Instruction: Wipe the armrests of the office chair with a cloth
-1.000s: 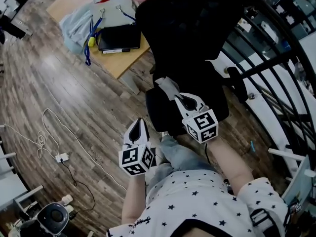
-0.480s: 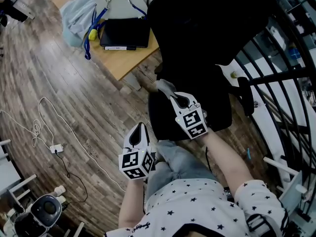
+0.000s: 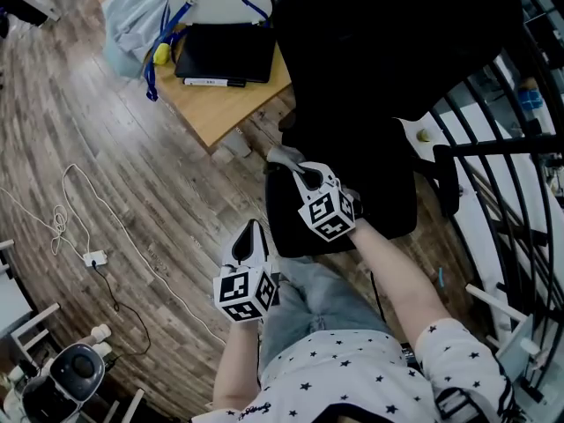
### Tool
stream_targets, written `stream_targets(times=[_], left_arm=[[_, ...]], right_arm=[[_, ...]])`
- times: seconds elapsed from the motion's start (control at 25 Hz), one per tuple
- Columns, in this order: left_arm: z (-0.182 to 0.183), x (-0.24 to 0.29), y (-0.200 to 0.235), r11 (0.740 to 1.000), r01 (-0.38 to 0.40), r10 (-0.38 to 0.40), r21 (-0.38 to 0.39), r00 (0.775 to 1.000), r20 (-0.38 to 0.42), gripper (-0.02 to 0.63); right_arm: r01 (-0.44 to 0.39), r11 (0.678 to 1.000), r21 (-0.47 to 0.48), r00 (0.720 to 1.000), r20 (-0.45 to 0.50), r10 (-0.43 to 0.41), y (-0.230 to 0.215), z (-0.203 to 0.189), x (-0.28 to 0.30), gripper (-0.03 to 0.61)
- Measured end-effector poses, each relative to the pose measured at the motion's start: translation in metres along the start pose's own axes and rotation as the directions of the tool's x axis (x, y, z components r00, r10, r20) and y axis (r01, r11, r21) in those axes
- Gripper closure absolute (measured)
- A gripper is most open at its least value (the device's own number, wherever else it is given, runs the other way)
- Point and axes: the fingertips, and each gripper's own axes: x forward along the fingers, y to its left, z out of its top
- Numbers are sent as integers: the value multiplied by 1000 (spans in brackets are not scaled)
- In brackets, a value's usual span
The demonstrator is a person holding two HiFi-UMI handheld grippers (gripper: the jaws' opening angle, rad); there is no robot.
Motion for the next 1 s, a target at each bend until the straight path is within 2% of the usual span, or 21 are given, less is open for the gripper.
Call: stream_targets(times=[0.32,0.52,1.0], left_arm=[[-9,3,20,999,-27,27,-29,1000,4,607],[-15,1,25,998,-41,41,-39,999,7,607],[-27,-9,18,998,-40,40,-42,999,2,607]], right_arm=[[-61,997,-55,996,-62,57,21,-17,25,551],[-106,993,-53,990,-101,100,34,-27,32,551],[-134,984,-115,979,-171,113,39,-30,35,551]])
